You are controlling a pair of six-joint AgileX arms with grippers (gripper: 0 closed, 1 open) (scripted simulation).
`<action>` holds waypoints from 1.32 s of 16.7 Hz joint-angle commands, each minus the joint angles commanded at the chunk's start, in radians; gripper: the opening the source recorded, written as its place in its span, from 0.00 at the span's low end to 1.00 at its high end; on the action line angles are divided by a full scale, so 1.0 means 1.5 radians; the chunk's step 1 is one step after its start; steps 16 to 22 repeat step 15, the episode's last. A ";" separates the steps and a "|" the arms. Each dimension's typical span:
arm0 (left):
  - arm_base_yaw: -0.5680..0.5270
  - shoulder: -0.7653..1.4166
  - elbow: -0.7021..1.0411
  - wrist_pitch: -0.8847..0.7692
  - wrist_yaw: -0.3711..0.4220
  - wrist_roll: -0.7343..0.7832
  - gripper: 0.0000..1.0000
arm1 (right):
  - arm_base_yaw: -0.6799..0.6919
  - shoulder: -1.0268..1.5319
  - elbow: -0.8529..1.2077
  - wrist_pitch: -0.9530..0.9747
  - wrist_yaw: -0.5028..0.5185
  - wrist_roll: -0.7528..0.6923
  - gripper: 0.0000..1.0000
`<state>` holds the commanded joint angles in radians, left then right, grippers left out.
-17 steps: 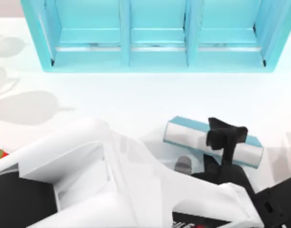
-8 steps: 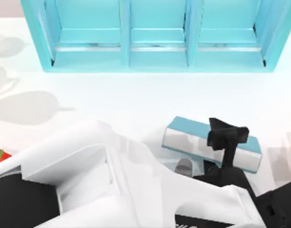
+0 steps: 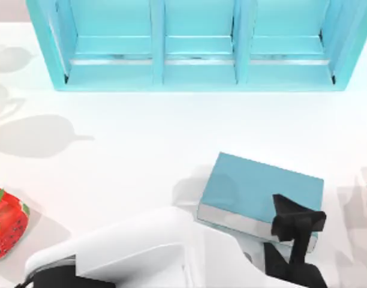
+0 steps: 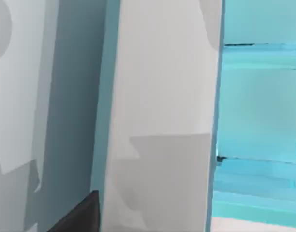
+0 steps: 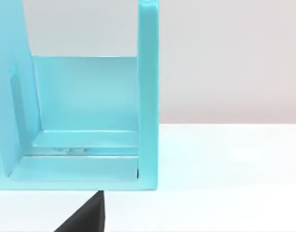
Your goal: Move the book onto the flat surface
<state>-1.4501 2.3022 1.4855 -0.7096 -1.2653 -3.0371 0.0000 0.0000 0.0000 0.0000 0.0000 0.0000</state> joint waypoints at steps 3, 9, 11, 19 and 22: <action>-0.046 0.022 0.046 -0.164 0.004 -0.155 1.00 | 0.000 0.000 0.000 0.000 0.000 0.000 1.00; -0.120 0.047 0.121 -0.474 0.020 -0.427 1.00 | 0.000 0.000 0.000 0.000 0.000 0.000 1.00; -0.135 0.052 0.135 -0.531 0.023 -0.478 1.00 | 0.000 0.000 0.000 0.000 0.000 0.000 1.00; -0.143 0.054 0.143 -0.564 0.025 -0.507 1.00 | 0.000 0.000 0.000 0.000 0.000 0.000 1.00; -0.143 0.054 0.143 -0.564 0.025 -0.507 1.00 | 0.000 0.000 0.000 0.000 0.000 0.000 1.00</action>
